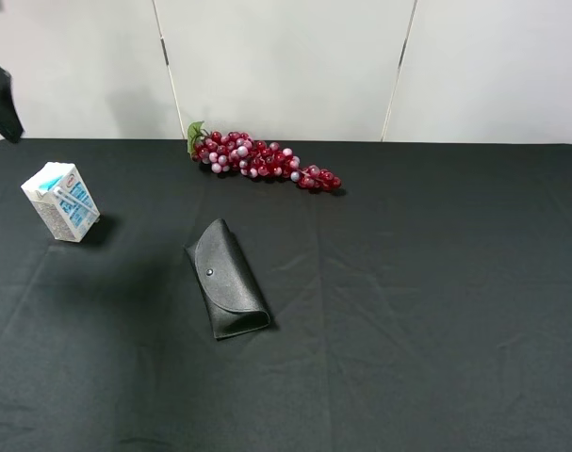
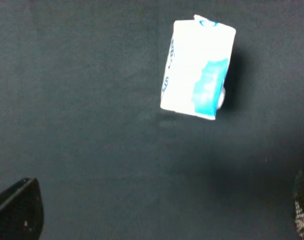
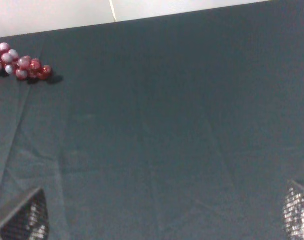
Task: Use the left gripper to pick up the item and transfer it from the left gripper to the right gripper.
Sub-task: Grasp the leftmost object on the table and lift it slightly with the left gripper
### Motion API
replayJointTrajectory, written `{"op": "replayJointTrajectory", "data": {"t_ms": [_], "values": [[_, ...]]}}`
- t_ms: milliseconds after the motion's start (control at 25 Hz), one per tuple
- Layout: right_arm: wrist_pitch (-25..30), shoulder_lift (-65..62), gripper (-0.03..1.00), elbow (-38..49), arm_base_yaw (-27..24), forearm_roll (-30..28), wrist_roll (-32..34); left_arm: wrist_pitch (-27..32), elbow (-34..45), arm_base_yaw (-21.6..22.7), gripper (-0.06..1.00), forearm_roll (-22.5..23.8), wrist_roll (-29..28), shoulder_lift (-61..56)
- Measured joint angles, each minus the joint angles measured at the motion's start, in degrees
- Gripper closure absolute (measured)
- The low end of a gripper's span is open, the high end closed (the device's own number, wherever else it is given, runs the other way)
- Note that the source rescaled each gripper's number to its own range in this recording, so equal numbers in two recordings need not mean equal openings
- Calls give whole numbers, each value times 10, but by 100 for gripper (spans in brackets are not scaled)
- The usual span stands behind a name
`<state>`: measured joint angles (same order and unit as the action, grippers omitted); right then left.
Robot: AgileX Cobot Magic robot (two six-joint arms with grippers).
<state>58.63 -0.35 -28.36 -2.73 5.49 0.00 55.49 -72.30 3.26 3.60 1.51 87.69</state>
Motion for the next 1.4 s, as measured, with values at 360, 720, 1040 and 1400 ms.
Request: {"op": "replayJointTrajectory", "data": {"t_ms": [360,720,1040,1400], "values": [[0,0,-3,0,0,0,0,-53,0,0,-6,-16,0,100],[0,0,-3,0,0,0,0,-84,-32,-16,-6,-24,0,174],[0,0,-3,0,0,0,0,-80,-52,-27,-6,-29,-1,235],[0,0,-3,0,0,2,0,-81,-53,-28,-5,-29,-6,245]]}}
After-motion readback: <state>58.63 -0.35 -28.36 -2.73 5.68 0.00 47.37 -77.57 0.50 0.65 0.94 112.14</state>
